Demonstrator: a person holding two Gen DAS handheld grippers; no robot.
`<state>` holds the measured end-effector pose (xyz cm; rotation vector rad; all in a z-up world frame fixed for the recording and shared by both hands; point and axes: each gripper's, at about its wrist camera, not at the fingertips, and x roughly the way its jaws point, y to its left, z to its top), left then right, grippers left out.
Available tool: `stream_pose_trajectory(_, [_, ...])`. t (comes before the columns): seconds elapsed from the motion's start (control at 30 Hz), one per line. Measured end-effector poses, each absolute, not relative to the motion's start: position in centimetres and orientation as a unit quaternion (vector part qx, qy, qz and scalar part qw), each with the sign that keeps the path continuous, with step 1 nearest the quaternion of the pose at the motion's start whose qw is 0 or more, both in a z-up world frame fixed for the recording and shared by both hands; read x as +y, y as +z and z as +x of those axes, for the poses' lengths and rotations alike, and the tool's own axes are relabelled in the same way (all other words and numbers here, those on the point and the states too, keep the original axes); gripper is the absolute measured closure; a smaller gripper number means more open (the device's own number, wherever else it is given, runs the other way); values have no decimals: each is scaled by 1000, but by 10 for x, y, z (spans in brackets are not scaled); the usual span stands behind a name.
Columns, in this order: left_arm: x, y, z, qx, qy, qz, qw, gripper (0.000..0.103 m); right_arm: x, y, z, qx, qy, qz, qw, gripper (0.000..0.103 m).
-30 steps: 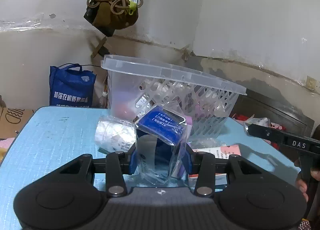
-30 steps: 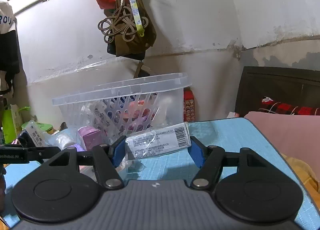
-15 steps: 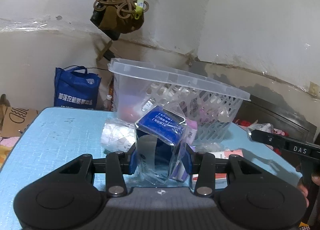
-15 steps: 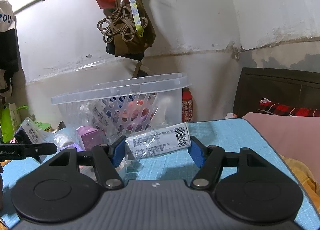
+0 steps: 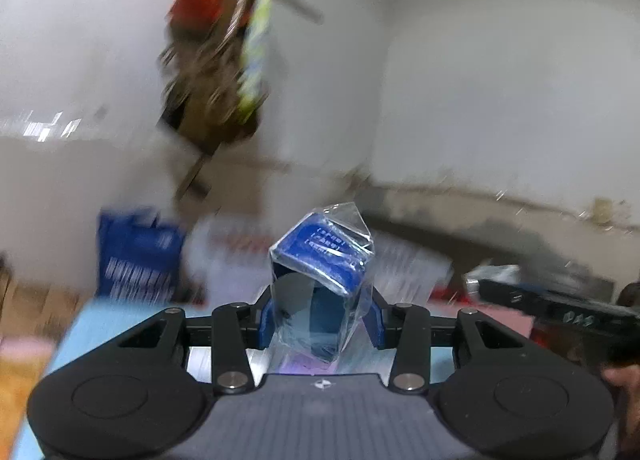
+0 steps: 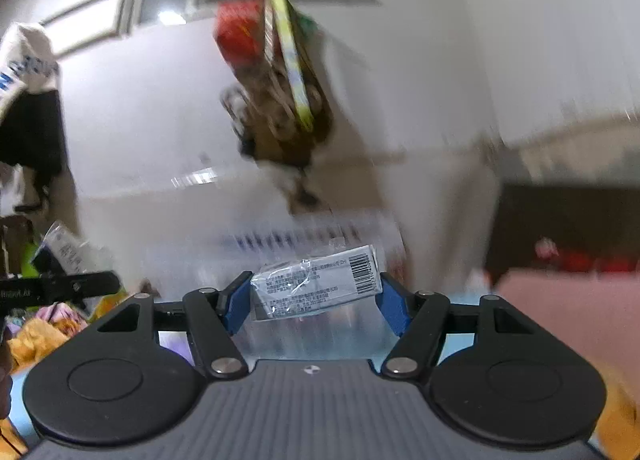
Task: Organize objects
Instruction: 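Lift both items into the clear basket and open both grippers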
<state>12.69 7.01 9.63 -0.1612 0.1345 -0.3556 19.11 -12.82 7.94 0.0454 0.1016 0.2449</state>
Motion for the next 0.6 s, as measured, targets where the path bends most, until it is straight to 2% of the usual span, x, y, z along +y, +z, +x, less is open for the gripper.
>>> stream_pose_trajectory(0.1, [56,145,163,57,-174,-59,981,56,-118,124,219,36,133,7,990,34])
stream_pose_trajectory(0.27, [46,166,271,168,-161,-68,970,53,-101,154,295,84,133,-27,987,33])
stream_pose_trajectory(0.3, [45,162,285,185,-147,-71,969,49,-99,153,305,87,132,-34,987,25])
stream_pose_trajectory(0.33, [43,158,298,204,-130,-68,968,36,-95,150,312,92,127,-45,987,10])
stream_pose_trajectory(0.37, [41,154,308,221,-115,-62,966,36,-91,146,318,102,123,-56,986,5])
stream_pose_trajectory(0.47, [33,146,308,231,-103,-35,967,36,-87,137,322,121,123,-68,983,1])
stream_pose_trajectory(0.6, [39,151,267,189,-120,-55,973,32,-100,128,296,118,135,-36,983,0])
